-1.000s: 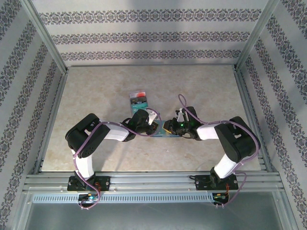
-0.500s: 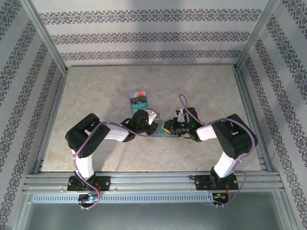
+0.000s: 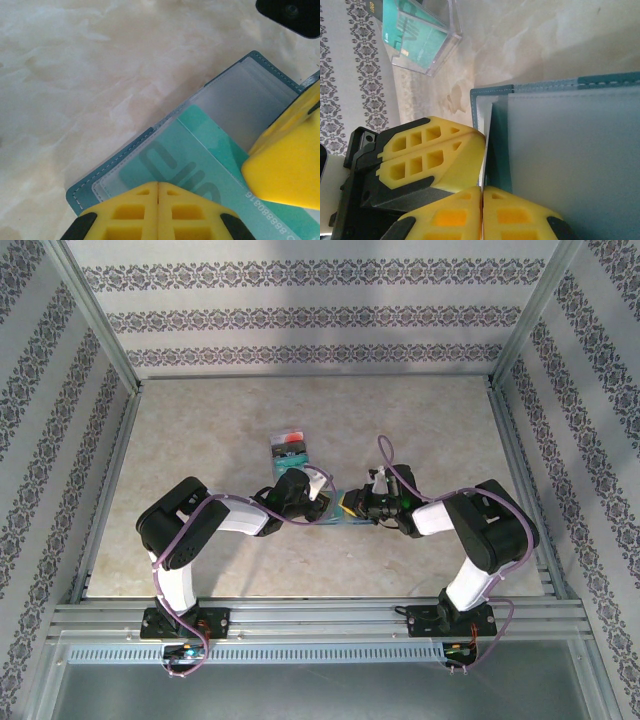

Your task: Take the credit cards out of the card holder

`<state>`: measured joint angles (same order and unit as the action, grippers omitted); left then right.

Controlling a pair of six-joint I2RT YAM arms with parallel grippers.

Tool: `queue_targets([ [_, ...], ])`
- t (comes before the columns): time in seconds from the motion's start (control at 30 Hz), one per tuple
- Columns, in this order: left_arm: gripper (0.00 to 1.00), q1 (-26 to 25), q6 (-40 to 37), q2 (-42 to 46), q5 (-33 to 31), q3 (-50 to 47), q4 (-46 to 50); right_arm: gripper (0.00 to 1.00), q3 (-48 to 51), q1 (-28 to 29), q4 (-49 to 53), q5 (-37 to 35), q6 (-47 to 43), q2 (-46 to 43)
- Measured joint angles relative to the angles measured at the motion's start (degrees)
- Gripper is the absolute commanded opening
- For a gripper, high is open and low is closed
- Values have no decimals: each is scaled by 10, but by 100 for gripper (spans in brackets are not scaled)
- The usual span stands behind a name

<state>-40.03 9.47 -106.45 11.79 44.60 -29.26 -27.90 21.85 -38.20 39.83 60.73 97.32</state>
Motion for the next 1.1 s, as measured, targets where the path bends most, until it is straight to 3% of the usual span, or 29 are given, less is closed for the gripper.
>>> queue_targets([
  [0.33,2,0,0,0,-3,-2,4,5,13,-19,9,1,-13,-30],
  [0.53,1,0,0,0,-3,-2,5,15,13,-19,24,-1,-26,-34],
  [0.87,0,0,0,0,-2,-2,5,16,-4,1,24,-1,-26,-24],
  [1.1,0,0,0,0,-3,-2,5,5,-9,2,37,-7,-31,-19],
])
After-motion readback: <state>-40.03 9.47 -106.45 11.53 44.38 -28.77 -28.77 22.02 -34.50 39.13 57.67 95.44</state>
